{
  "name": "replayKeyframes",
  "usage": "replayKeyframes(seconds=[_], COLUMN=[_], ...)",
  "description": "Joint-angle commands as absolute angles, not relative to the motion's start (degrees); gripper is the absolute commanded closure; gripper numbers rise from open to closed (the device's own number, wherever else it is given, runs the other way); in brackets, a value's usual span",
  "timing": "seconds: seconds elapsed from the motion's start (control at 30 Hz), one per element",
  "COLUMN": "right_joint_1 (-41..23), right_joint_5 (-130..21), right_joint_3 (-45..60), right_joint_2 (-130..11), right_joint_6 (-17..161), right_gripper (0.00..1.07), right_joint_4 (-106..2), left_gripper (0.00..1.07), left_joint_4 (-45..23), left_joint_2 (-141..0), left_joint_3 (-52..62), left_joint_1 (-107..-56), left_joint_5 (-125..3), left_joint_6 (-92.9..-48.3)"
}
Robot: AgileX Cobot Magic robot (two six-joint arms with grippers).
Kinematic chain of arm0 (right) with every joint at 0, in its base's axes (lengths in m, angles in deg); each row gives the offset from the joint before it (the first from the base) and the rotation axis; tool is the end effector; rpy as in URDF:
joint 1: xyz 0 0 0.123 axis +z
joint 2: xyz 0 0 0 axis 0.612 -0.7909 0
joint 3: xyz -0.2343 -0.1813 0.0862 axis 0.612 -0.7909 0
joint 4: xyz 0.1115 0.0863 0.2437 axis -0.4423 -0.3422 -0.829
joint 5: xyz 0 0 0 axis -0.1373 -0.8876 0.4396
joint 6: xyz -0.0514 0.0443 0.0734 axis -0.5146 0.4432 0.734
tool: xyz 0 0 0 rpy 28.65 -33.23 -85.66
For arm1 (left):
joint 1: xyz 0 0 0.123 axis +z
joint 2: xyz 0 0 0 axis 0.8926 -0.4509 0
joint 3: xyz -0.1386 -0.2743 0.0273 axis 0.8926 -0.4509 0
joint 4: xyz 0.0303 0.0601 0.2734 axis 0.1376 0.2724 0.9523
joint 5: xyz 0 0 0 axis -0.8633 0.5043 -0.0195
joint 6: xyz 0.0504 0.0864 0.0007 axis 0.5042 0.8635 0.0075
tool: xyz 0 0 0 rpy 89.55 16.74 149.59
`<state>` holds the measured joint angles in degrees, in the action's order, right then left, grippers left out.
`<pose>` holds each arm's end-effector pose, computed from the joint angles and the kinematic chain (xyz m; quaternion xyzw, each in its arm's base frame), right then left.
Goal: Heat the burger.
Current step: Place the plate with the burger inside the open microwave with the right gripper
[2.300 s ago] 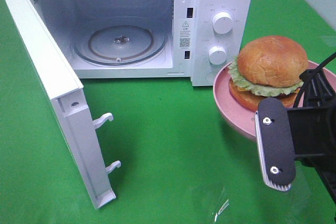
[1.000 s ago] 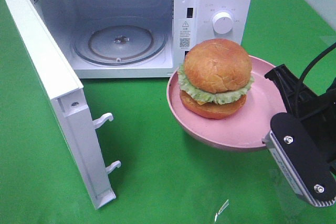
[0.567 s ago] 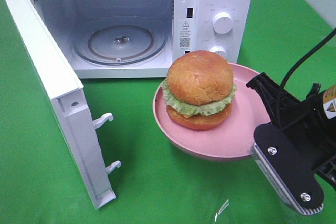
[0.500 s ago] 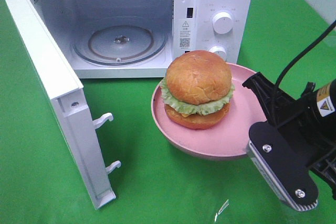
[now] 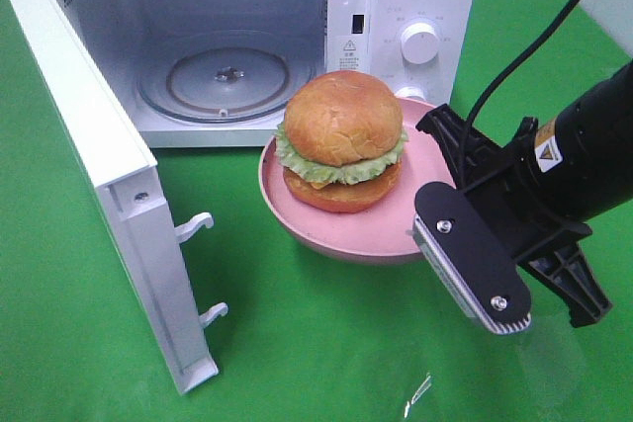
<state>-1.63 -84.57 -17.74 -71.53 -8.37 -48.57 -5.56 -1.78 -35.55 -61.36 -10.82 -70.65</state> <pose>0.2304 0.1649 0.2069 -0.8510 0.4569 -0.1241 0.2275 0.0026 -0.0138 0.2933 0.0181 0.8456 -0.0546 0.5306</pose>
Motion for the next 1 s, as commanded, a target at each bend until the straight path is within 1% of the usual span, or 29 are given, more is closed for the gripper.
replayKeyframes(seconds=[0.03,0.37,0.53,0.8,0.9,1.0], right_joint_1=[-1.52,-1.52,-1.52,-1.52,-1.52,-0.95], right_joint_5=[-81.48,-81.88,-81.65,-82.05,-81.94,-81.94], right_joint_3=[-15.28,-10.7,-8.18,-4.57,-2.33,-1.01], right_joint_2=[-72.34,-77.49,-80.42,-84.31,-86.49,-87.75], right_joint_6=[-7.96,-7.73,-7.79,-7.68,-7.56,-7.56], right_gripper=[1.07,1.07,1.07,1.07,1.07,1.07], right_joint_4=[-48.8,-48.97,-51.83,-51.83,-54.93,-55.84], left_gripper=[0.19,0.19,0.19,0.19,0.19,0.19], left_joint_4=[-5.96,-5.96,-5.96,-5.96,-5.96,-5.96], left_joint_2=[-1.49,-1.49,-1.49,-1.49,-1.49,-1.49], left_joint_3=[-35.55,-35.55,-35.55,-35.55,-35.55,-35.55], left_joint_1=[-61.36,-61.36,-61.36,-61.36,-61.36,-61.36], left_joint_5=[-10.53,-10.53,-10.53,-10.53,-10.53,-10.53], left_joint_6=[-70.88,-70.88,-70.88,-70.88,-70.88,-70.88])
